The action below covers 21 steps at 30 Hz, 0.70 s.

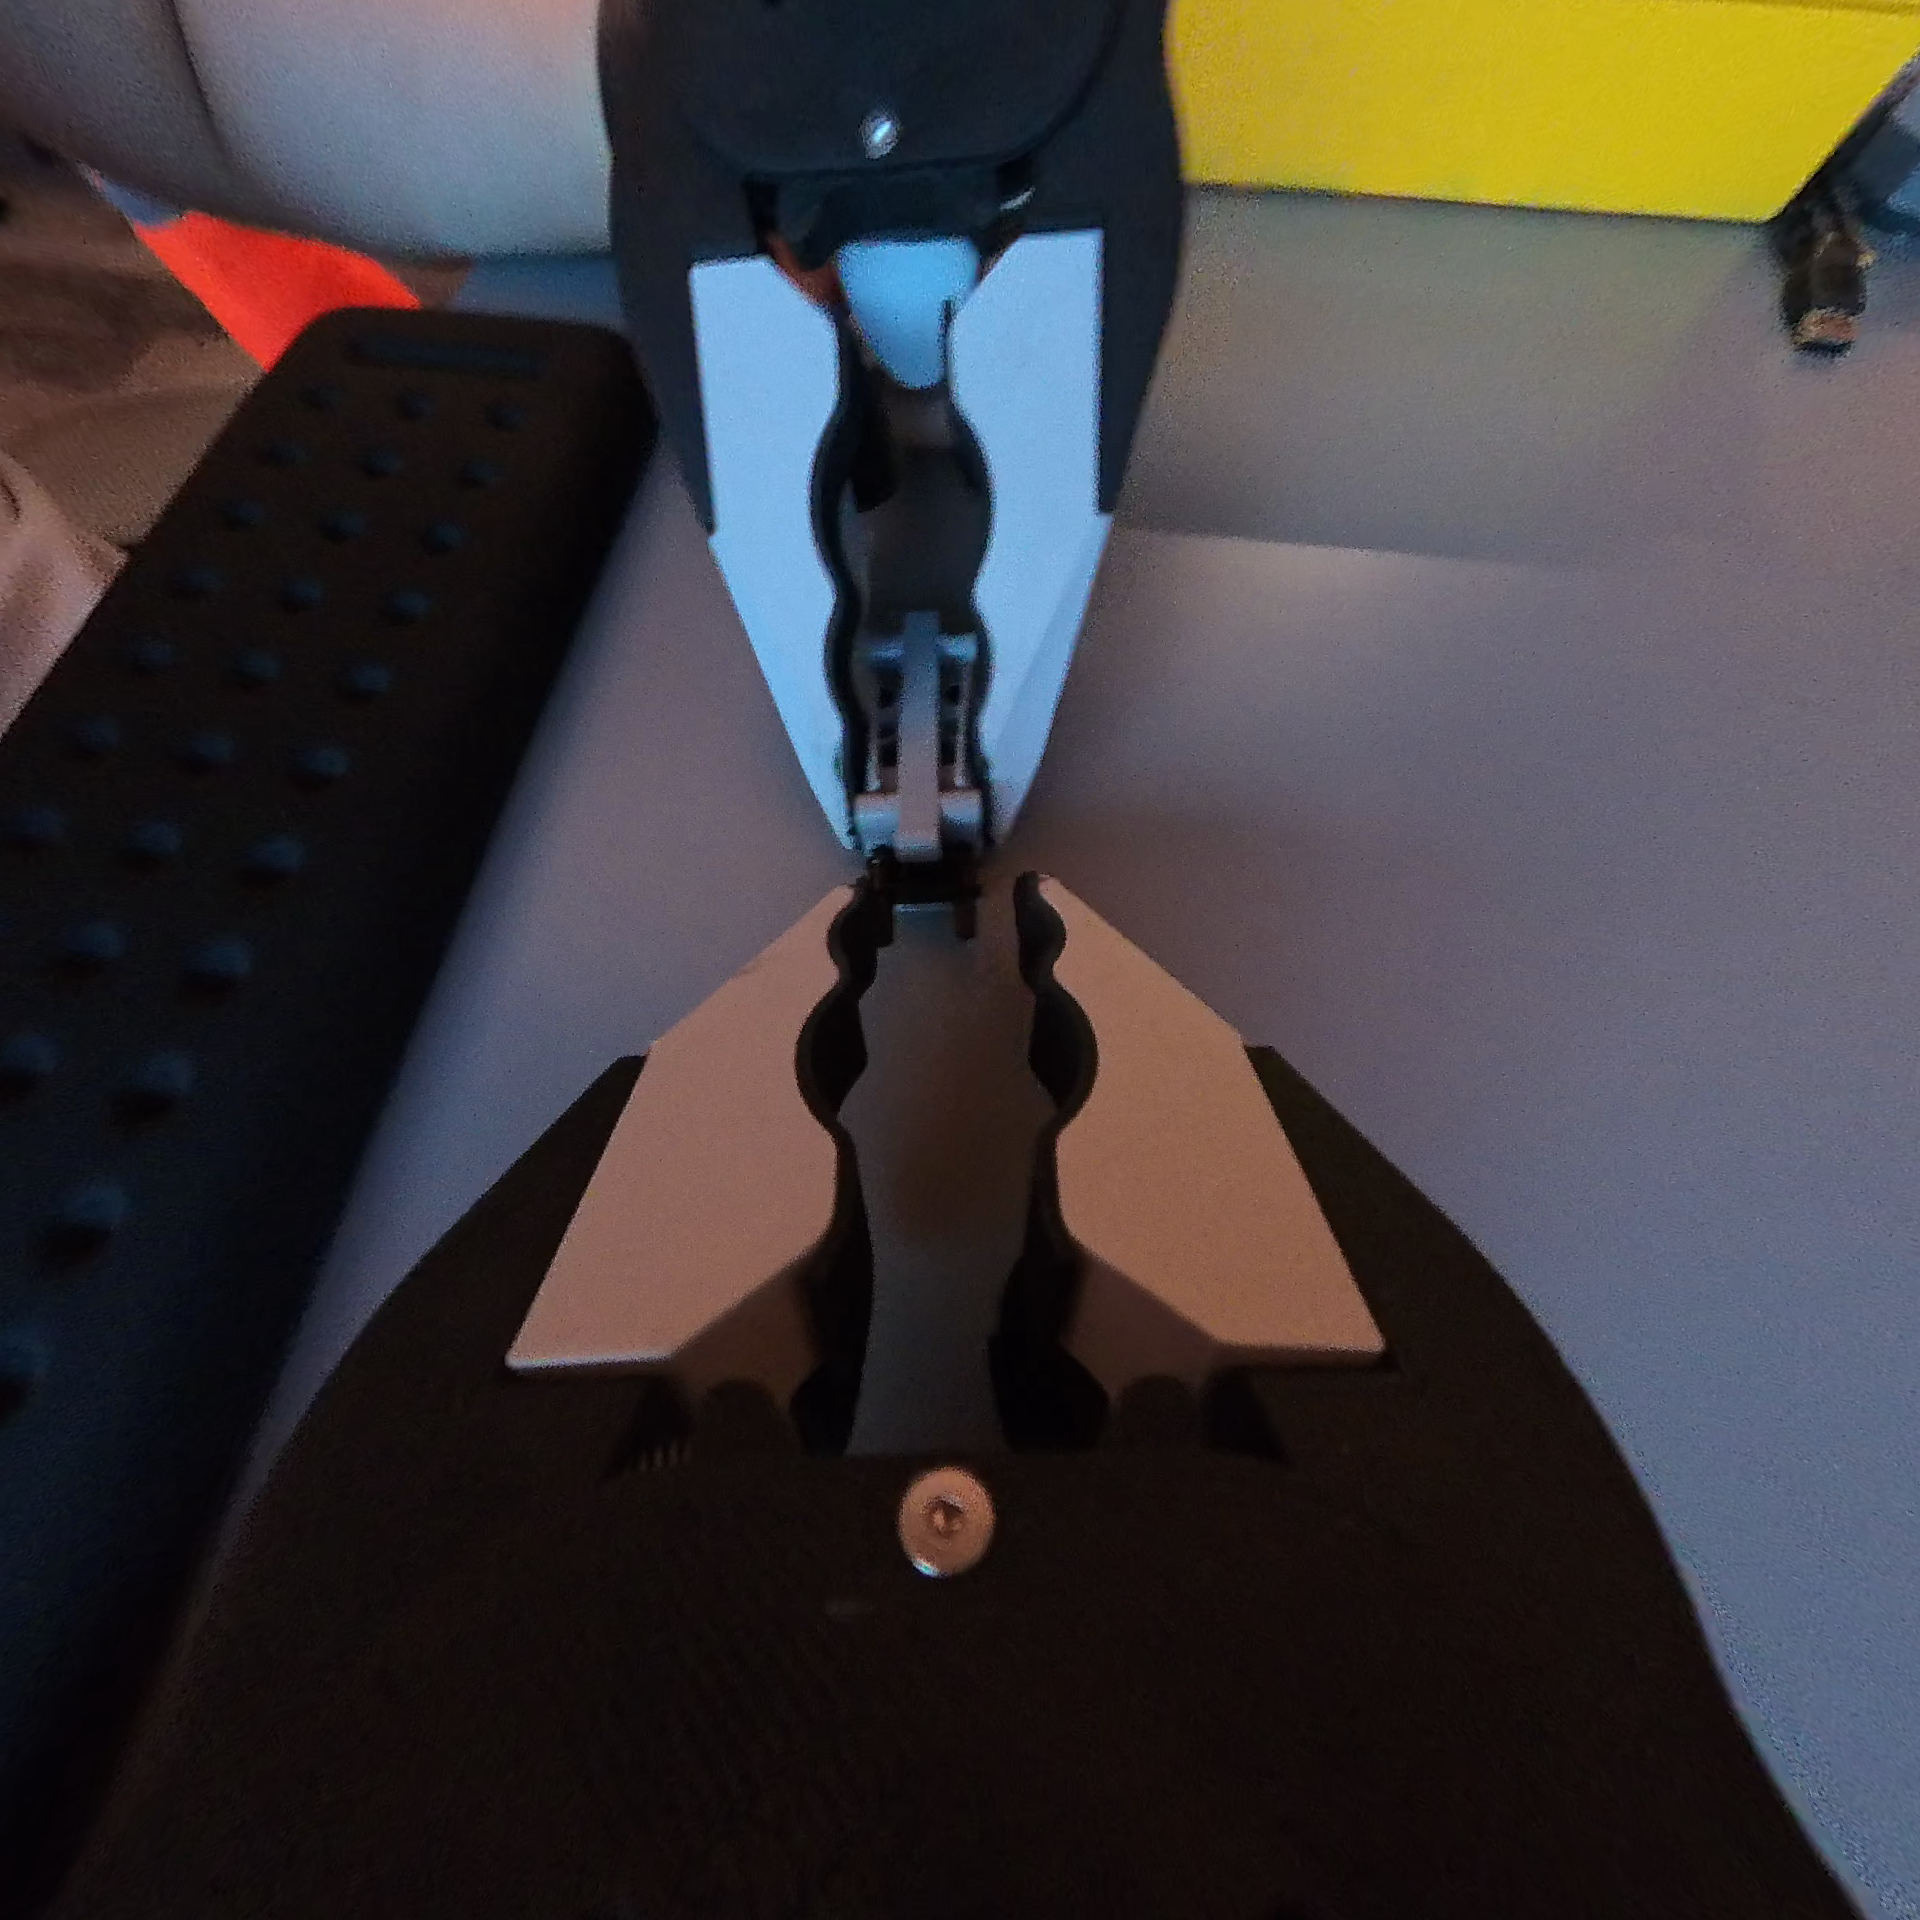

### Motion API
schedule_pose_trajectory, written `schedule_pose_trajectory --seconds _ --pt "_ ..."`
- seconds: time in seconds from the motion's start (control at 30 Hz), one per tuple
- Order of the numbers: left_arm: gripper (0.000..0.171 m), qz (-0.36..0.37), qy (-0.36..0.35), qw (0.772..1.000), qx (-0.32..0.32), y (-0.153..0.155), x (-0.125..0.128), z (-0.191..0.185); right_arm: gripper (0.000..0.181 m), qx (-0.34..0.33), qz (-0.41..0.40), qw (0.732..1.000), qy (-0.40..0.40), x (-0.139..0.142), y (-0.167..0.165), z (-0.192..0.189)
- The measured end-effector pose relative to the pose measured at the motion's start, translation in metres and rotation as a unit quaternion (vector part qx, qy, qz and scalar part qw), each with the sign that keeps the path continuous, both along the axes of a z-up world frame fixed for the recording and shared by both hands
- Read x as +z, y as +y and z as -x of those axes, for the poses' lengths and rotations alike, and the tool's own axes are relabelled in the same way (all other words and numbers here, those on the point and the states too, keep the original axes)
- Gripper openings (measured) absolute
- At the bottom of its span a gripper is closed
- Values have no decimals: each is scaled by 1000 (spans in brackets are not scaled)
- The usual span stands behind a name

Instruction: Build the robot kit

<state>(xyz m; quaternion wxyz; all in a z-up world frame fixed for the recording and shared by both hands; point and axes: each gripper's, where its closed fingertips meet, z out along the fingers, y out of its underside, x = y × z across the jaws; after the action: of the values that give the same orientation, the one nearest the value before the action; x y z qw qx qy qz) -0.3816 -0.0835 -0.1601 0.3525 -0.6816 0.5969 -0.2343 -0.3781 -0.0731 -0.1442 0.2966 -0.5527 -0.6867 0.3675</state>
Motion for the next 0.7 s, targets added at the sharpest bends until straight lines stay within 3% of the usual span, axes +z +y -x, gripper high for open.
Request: schedule_pose_trajectory --seconds 0.07,0.17,0.27,0.7 --pt "23 -1 0 1000 -10 -3 0 0 27 -3 -4 1000 22 6 3 -1" --pt "23 10 -1 1000 -10 -3 0 0 29 15 -4 1000 -14 -4 -3 -6" --pt "23 14 -1 1000 -10 -3 0 0 17 13 4 1000 -7 -2 -6 -3" --pt "23 23 -2 1000 -9 -3 0 -1 16 5 19 1000 -12 -3 -7 0"
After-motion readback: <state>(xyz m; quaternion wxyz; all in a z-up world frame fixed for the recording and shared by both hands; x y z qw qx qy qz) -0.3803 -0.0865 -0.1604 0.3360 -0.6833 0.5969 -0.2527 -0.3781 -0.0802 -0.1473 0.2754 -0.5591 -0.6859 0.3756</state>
